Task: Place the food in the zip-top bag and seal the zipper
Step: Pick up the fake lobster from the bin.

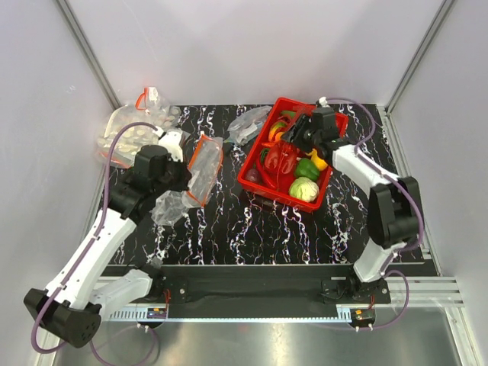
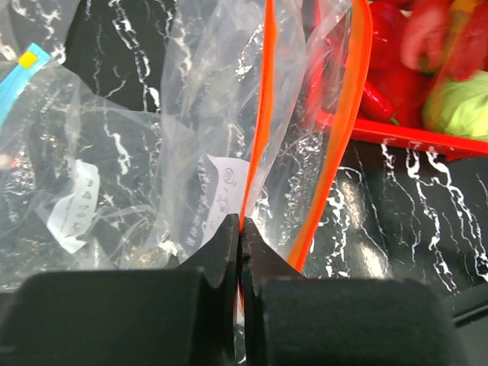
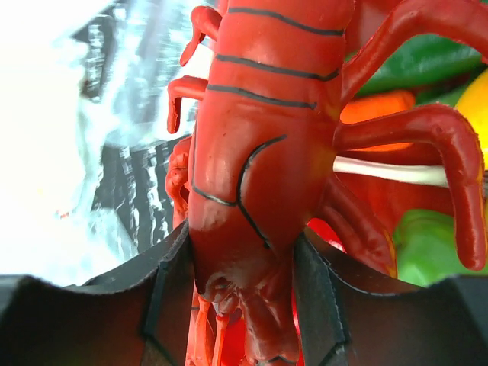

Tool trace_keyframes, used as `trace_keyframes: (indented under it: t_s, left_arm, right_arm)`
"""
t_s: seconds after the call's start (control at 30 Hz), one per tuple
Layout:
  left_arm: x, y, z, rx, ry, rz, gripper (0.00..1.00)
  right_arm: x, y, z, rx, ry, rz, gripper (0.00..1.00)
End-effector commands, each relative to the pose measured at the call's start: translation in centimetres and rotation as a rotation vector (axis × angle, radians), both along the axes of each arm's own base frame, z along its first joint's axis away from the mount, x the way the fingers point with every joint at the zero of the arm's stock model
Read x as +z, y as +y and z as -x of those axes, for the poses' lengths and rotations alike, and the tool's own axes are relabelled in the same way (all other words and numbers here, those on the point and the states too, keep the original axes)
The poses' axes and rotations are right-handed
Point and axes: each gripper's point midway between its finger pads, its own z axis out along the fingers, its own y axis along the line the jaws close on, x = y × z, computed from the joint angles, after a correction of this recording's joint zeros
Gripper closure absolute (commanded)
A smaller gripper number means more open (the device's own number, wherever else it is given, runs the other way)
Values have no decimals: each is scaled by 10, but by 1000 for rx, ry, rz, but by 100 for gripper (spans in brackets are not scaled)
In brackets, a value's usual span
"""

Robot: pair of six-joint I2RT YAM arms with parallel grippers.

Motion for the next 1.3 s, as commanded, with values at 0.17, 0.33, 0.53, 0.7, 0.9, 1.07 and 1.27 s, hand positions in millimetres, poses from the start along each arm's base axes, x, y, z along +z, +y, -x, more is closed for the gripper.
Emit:
trace_keyframes:
  t_s: [0.17,0.33,0.53,0.7,0.9,1.07,1.27]
  left_arm:
    - [45,16,-24,102,-47,-121,100]
    - [30,-9,-24,47,3,-241,100]
    - [1,-57,-18,-30,63,-162,100]
    - [-14,-88,-24,-35,63,-70,100]
    - [-22,-108,-31,-58,58,-49,100]
    - [-12,-116,-32,-72,53,-14,100]
    - [-8,-135,-14,-173,79,8,100]
  right_arm:
    - [82,-5,53,207,-213,110,78]
    - [103,14,114,430,-212,34,81]
    - [99,30,194,631,-183,21,83]
    - [80,32,240,708,-100,44,85]
    - [71,51,285,830,-40,9,87]
    - [60,70,298,892,-6,50,88]
    - [43,89,288,921,35,115,90]
